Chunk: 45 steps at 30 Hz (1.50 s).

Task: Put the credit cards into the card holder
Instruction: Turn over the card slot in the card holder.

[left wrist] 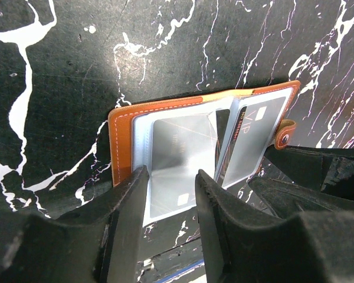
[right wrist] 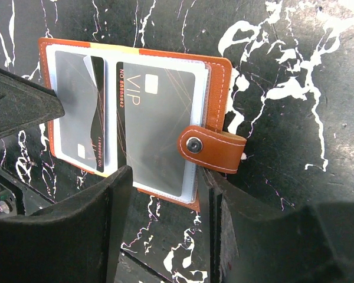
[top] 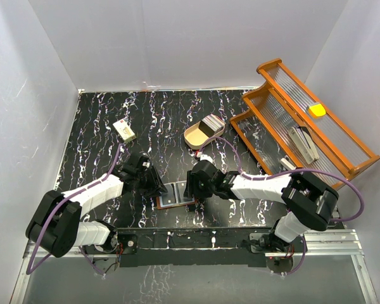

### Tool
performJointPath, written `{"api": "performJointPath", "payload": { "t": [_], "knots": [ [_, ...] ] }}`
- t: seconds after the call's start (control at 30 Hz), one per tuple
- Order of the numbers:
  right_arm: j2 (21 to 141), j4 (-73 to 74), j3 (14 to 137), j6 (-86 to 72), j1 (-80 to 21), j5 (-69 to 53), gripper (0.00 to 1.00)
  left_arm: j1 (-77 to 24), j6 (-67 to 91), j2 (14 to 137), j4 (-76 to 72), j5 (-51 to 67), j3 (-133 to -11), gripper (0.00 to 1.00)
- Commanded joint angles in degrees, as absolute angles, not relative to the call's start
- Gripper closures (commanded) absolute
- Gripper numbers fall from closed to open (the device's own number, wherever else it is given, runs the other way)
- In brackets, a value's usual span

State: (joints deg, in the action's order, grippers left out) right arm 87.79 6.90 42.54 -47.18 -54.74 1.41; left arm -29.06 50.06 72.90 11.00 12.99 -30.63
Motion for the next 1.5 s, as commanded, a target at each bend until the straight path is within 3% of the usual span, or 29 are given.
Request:
{"api": "performJointPath", "payload": {
  "t": [0.0,0.2,0.47,0.77,1.47],
  "knots": [
    [87.26,4.80,43.59,-46.52,-54.94,1.99,0.53,-28.96,50.25,72.19,14.55,14.10,-32.01,0.64],
    [87.61,3.48,42.73,-46.61,-54.98,1.75,0.54,-28.96,52.35,71.10,11.51,18.53,-34.32,0.84],
    [87.85,2.37,41.99,-46.59,-55.02,1.25,0.55,-29.05,53.56,74.09,3.52,23.06,-32.67,1.00],
    [88.05,-0.33,40.43,-47.15,-54.72,-0.36,0.55,-29.08,55.02,82.18,-9.80,27.85,-27.65,1.00],
    [82.57,-14.04,33.78,-50.37,-51.33,-8.27,0.55,-29.07,54.40,84.80,-9.14,25.67,-25.91,1.00]
  ]
}}
